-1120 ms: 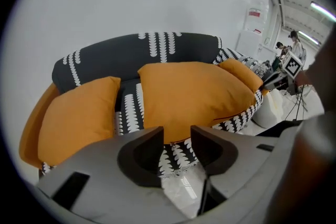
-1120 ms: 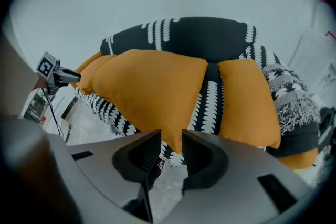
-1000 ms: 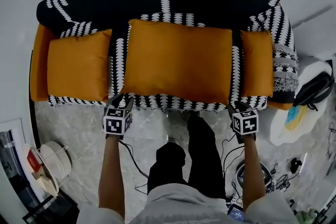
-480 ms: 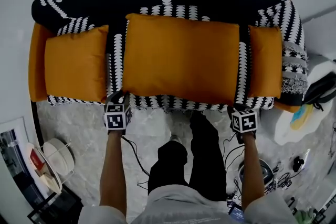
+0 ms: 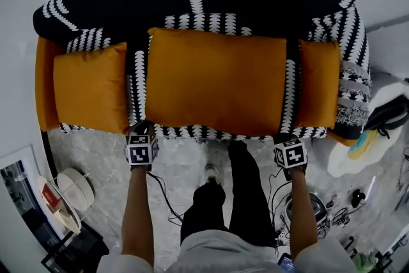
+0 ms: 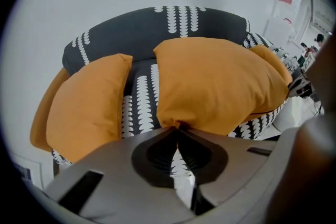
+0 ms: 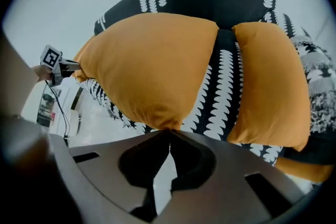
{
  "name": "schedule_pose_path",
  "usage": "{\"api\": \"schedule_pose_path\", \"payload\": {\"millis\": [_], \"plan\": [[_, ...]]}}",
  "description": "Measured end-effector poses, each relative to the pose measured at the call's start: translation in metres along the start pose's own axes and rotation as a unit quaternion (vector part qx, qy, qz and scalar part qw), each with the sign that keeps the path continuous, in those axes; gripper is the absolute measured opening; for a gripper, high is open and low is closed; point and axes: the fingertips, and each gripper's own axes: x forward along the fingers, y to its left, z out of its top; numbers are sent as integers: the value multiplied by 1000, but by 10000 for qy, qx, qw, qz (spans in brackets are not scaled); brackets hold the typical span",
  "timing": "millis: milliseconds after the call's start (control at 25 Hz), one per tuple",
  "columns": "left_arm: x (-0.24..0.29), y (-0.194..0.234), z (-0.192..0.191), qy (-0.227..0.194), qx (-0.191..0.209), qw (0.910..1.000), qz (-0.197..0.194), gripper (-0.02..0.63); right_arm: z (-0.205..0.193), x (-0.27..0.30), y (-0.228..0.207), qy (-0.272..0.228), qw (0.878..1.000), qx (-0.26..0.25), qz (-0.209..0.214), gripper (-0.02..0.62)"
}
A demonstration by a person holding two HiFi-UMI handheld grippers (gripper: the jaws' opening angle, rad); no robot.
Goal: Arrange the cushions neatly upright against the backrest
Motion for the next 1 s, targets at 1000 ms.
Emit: {"api": "schedule_pose_path", "payload": {"millis": [1000], "plan": [[-72,50,219,-544,-759,9940,577,21,205,-178,-29,-794,9951,-388,452,8]]}}
